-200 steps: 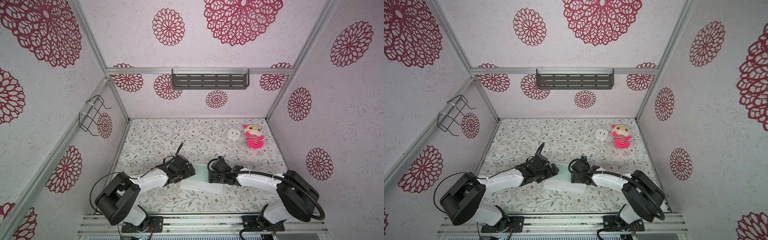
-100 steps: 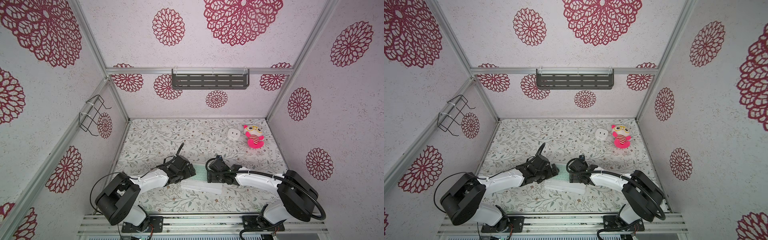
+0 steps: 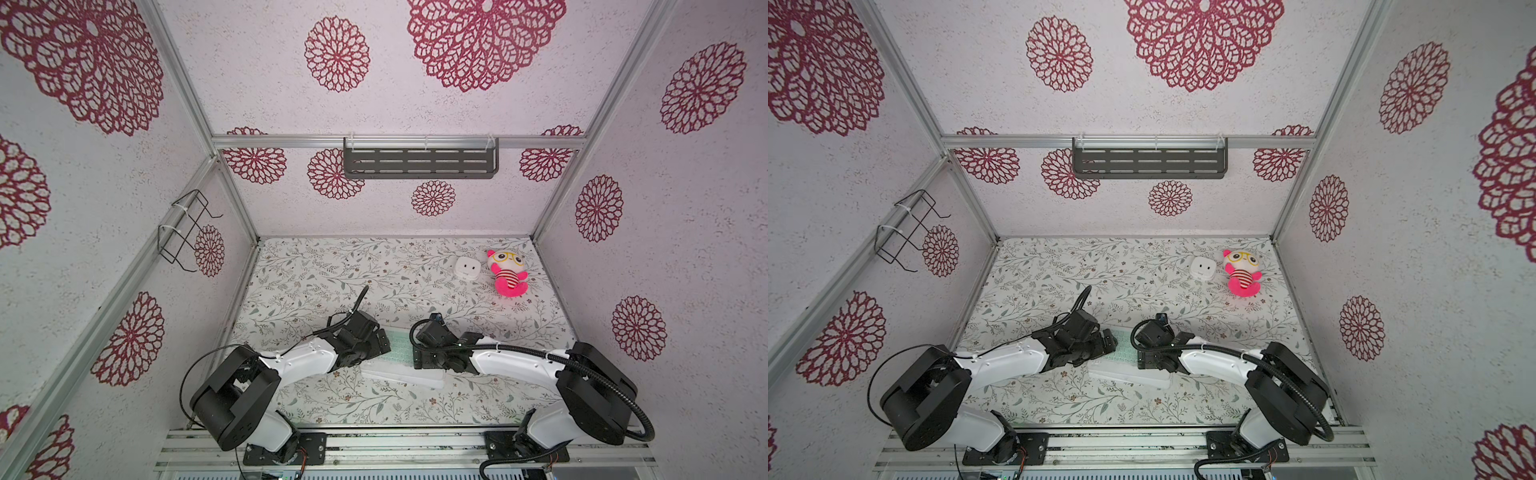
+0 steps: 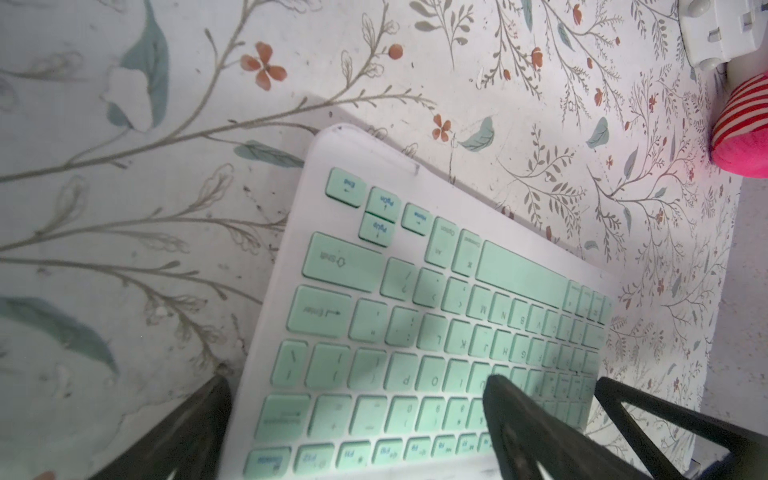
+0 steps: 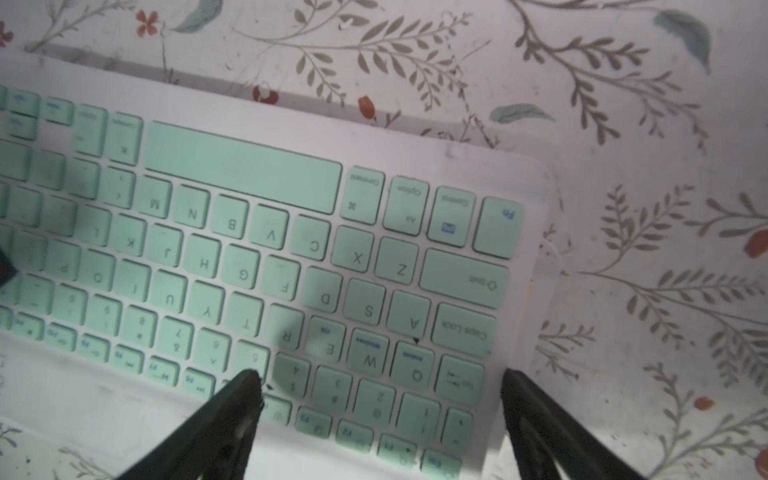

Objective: Stack the numeric keypads
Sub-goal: Adjust the numeric keypad.

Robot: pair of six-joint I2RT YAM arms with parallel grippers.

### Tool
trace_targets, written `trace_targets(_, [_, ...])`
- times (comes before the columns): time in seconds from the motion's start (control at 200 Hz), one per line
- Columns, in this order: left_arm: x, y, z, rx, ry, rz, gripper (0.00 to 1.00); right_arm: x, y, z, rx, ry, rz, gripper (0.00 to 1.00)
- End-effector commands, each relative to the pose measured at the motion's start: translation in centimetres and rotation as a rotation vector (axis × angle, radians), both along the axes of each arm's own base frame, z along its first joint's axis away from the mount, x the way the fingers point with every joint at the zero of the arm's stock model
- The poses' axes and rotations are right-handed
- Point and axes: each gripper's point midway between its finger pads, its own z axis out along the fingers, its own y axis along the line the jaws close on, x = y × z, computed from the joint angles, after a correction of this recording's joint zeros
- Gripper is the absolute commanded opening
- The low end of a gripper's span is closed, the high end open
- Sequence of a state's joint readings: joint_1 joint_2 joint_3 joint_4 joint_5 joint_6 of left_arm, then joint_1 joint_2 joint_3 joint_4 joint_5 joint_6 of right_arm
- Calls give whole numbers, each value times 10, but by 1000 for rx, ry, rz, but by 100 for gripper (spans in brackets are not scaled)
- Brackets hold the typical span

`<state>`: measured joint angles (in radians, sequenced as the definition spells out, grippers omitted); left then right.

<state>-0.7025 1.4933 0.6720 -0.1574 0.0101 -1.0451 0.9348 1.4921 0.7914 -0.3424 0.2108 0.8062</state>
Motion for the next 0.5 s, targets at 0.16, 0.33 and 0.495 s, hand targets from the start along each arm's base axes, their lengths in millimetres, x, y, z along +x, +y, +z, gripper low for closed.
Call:
trace_targets(0.16, [4,-9,22,-2,-58,-44,97,-9,12,21,73,-22,16,93])
trace_targets(0.33, [5,-12,25,-2,-68,-71,98,-8,8,24,77,-34,-6,93])
trace_targets(0.495, [3,-11,22,4,-64,-71,98,-8,0,18,59,-35,-43,93])
